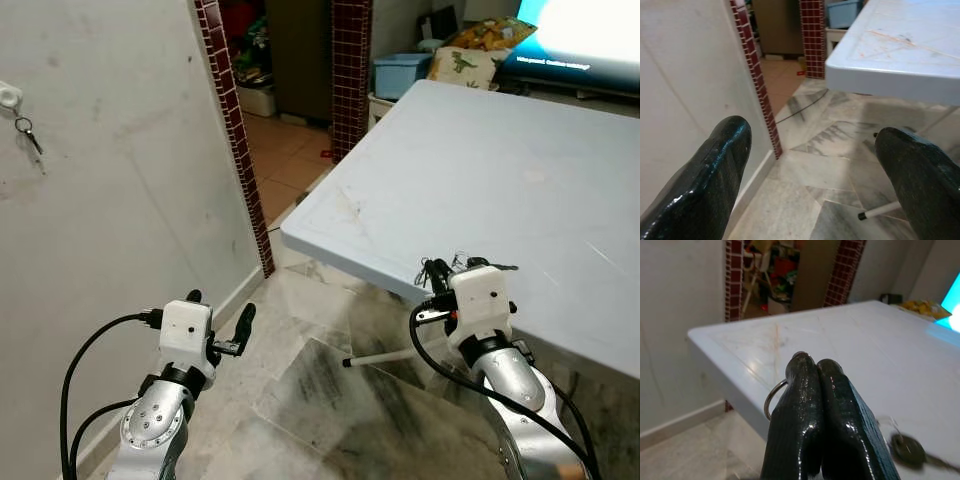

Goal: Hang keys on a hook

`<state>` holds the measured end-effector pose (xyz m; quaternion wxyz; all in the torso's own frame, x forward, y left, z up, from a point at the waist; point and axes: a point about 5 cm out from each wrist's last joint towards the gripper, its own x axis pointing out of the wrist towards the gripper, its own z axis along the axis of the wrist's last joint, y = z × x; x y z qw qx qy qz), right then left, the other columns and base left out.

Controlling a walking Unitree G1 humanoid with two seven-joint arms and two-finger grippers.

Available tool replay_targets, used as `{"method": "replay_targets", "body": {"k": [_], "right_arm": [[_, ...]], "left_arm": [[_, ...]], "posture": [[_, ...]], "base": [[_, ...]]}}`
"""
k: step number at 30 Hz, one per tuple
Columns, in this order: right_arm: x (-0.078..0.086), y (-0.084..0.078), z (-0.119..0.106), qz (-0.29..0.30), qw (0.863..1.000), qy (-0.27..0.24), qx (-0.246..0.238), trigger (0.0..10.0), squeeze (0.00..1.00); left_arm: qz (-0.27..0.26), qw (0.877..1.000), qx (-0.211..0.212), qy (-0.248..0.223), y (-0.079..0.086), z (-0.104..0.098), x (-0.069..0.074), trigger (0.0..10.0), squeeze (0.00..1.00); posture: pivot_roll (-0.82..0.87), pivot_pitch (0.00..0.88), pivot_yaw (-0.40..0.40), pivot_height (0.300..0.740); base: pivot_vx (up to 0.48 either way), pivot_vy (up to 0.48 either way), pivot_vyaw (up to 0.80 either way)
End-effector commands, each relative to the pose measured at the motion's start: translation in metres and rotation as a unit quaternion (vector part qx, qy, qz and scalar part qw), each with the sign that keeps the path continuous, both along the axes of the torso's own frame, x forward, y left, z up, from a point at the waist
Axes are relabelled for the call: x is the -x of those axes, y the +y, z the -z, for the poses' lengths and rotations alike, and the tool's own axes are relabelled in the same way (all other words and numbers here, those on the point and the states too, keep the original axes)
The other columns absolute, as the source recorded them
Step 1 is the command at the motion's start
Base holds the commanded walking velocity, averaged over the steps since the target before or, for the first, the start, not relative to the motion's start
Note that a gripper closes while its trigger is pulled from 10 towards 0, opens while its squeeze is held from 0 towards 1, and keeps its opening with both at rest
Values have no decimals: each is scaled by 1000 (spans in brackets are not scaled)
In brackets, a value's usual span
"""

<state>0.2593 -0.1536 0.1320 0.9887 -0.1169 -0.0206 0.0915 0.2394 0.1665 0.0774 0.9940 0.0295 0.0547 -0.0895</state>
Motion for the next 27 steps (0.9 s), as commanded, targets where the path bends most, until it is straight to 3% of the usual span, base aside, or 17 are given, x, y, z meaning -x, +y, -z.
{"method": "replay_targets", "body": {"k": [1,27], "right_arm": [[-2,2,0,-6,1000,-1,0,10000,0],[-7,10,-2,-32,999,-8,4,10000,0]], "left_arm": [[-9,1000,-5,-6,2,-1,-2,10000,0],[-28,1000,-9,-10,0,0,-1,10000,0]], "posture": [[1,0,75,740],[5,0,66,740]], "base": [[0,0,800],[0,0,800]]}}
